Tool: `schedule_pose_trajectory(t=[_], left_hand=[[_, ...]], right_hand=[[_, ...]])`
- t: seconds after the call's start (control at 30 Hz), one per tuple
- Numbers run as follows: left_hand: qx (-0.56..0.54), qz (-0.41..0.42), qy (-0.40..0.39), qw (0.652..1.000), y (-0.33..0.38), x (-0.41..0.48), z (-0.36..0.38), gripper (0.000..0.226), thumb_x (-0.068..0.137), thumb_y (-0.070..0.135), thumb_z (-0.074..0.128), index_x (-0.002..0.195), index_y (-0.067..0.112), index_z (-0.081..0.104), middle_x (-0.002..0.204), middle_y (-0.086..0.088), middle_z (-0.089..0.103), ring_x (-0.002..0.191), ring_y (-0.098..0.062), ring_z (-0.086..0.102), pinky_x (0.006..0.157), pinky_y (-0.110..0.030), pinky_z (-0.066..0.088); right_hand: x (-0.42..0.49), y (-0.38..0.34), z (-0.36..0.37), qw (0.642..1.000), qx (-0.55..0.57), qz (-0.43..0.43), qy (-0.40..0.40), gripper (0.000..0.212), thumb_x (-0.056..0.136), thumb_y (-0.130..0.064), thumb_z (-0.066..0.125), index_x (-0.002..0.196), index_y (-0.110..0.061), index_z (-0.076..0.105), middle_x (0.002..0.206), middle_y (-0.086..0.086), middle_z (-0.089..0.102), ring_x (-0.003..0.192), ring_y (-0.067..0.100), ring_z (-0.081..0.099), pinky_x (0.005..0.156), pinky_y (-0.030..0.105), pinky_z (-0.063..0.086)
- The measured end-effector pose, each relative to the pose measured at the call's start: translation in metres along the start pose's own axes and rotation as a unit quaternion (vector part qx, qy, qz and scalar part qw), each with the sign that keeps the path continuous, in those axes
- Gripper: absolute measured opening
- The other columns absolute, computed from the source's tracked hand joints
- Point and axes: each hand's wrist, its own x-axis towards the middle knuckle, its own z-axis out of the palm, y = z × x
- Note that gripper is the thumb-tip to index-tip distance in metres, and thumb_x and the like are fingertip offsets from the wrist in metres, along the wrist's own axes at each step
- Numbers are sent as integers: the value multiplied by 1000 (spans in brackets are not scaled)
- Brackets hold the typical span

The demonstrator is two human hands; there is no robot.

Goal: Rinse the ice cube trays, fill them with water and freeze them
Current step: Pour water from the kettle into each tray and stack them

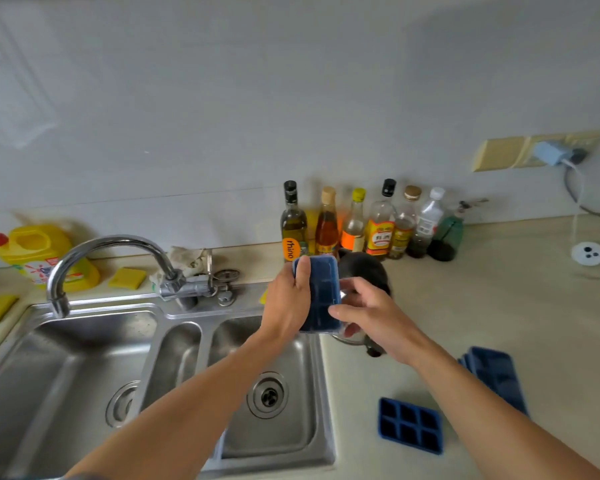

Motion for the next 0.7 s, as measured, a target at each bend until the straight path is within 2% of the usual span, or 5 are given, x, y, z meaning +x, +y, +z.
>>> schedule_pose_trajectory(t=[0.13, 0.23, 0.33, 0.5, 0.7], left_hand=[[-97, -116, -93, 984, 39, -30, 70, 54, 103, 62, 26, 121, 22, 58, 111, -6, 69, 99, -20, 68, 79, -37, 60], [-107, -180, -149, 966, 65, -56, 118, 49, 101, 64, 32, 122, 24, 52, 109, -4, 66, 89, -20, 71, 53, -29, 59], [-67, -167, -187, 966, 75, -81, 156, 36, 101, 50, 50, 120, 20, 52, 98, -1, 66, 70, -13, 71, 52, -28, 60], [-40, -146, -221, 963, 72, -109, 198, 26, 102, 25, 57, 126, 15, 59, 104, -10, 72, 83, -18, 71, 58, -26, 58], [13, -122, -251, 960, 65, -123, 221, 26, 100, 13, 58, 126, 16, 62, 92, -5, 74, 69, -10, 71, 55, -23, 57]], right_hand=[[-47, 23, -71, 998, 7, 31, 55, 22, 91, -23, 70, 107, -12, 60, 89, 12, 74, 69, 22, 68, 57, 33, 51], [-79, 43, -119, 993, 19, 64, 99, 14, 97, -19, 65, 105, -7, 62, 80, 14, 71, 64, 22, 67, 54, 33, 49], [-103, 62, -154, 983, 22, 109, 145, 15, 98, -19, 64, 106, -6, 61, 74, 13, 68, 60, 23, 67, 51, 32, 48], [-132, 95, -178, 971, -4, 162, 174, 12, 98, -18, 62, 103, -7, 59, 75, 11, 71, 58, 23, 71, 49, 30, 50], [-148, 118, -188, 965, -78, 165, 189, 11, 96, -17, 61, 101, -7, 59, 81, 9, 70, 56, 17, 61, 50, 29, 48]])
